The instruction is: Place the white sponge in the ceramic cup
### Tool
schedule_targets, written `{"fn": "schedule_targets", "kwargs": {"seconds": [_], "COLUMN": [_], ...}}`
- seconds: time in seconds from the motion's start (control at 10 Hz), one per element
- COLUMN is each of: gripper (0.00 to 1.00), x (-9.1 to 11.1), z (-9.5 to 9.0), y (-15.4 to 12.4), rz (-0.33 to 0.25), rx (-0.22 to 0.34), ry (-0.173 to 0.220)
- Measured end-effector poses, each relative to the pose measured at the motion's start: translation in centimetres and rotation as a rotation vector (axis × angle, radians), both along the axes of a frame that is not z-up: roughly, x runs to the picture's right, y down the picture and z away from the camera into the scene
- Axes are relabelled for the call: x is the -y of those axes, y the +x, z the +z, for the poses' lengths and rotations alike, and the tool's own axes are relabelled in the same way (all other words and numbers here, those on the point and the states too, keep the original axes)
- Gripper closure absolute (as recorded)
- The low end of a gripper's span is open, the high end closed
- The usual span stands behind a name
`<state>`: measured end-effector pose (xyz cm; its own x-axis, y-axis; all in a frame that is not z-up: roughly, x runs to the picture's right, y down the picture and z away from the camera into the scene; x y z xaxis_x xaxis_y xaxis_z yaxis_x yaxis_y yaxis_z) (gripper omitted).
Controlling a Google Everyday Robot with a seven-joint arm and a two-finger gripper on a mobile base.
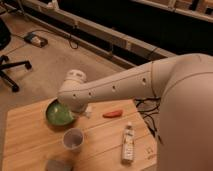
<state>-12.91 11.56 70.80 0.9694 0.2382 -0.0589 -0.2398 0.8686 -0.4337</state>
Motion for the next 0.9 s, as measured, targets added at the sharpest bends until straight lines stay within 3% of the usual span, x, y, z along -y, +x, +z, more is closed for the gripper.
{"fn": "schedule_targets", "kwargs": {"seconds": [0.2, 0.4, 0.6, 0.9], "gripper": [1.0, 1.0, 1.0, 1.0], "x": [-0.9, -1.7, -3.6, -5.8], "z": [-3.0, -4.1, -4.9, -5.5], "y": [-1.8, -2.5, -3.3, -3.0], "rz": [-0.048, -0.09, -0.143, -0.165], "rx": [0.025, 0.046, 0.072, 0.082], "ry": [0.015, -0.001, -0.069, -0.14]}}
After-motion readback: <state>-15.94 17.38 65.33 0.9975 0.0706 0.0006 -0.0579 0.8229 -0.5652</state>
